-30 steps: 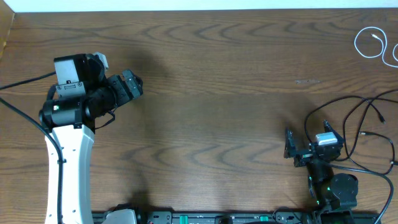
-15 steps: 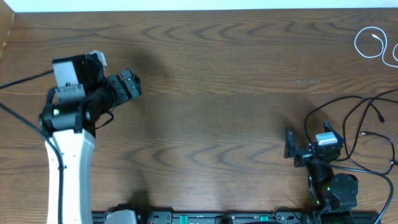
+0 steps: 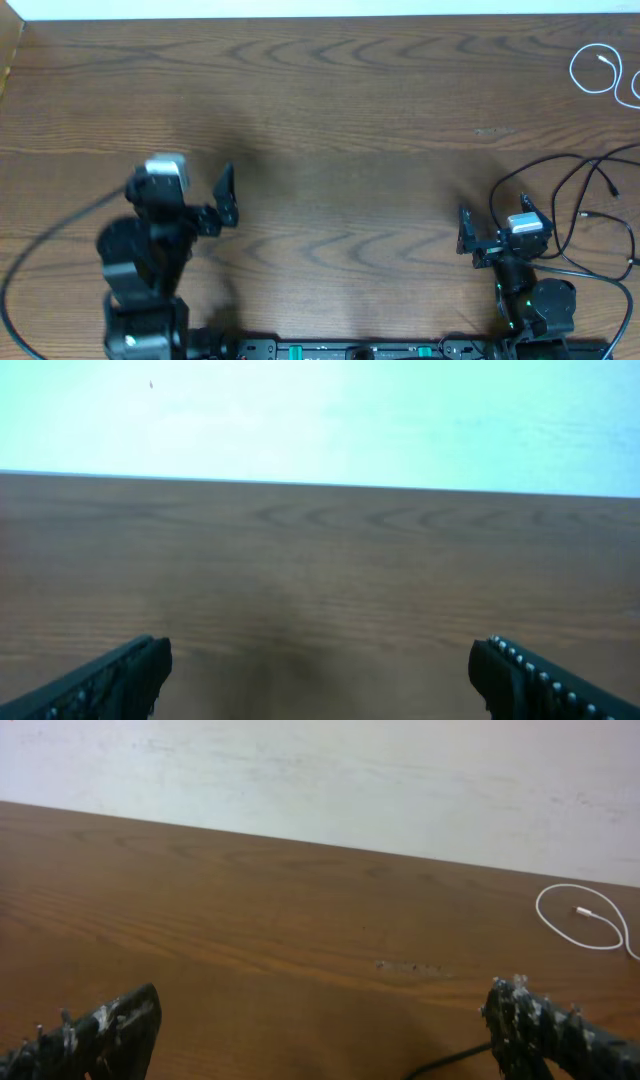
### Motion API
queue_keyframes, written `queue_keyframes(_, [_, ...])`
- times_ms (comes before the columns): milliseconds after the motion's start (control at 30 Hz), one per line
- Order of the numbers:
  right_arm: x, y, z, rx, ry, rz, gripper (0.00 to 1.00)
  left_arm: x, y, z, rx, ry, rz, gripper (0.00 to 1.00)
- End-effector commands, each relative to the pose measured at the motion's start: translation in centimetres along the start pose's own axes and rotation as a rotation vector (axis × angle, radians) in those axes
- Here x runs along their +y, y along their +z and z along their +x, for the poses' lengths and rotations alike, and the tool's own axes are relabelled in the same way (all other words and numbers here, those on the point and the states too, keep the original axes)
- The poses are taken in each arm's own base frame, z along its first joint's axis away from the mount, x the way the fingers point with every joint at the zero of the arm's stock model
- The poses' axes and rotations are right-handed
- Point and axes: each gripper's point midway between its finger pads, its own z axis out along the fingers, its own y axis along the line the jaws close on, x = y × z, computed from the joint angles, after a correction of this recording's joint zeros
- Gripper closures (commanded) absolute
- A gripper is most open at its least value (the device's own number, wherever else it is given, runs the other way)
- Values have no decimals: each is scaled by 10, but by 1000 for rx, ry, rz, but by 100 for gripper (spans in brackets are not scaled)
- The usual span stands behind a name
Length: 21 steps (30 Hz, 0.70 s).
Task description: Untangle cables
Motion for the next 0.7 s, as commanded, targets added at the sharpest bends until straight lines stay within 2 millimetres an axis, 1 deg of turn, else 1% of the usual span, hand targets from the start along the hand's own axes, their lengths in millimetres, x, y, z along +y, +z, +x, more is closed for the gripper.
queue_keyframes(0, [0,0,0,-3,-4,-1,1,1,-1,30,-33,46,0,0])
queue_keyframes(133, [0,0,0,-3,-4,-1,1,1,-2,58,-103,84,1,0])
queue_keyframes(233, [0,0,0,-3,-4,-1,1,3,1,82,-116,101,2,0])
queue_keyframes(367, [0,0,0,-3,-4,-1,1,4,6,105,-121,103,5,0])
queue_keyframes(500, [0,0,0,-2,-4,-1,1,8,9,117,-118,103,-10,0])
queue_keyframes(667, [0,0,0,-3,-4,-1,1,10,8,114,-130,107,-38,0])
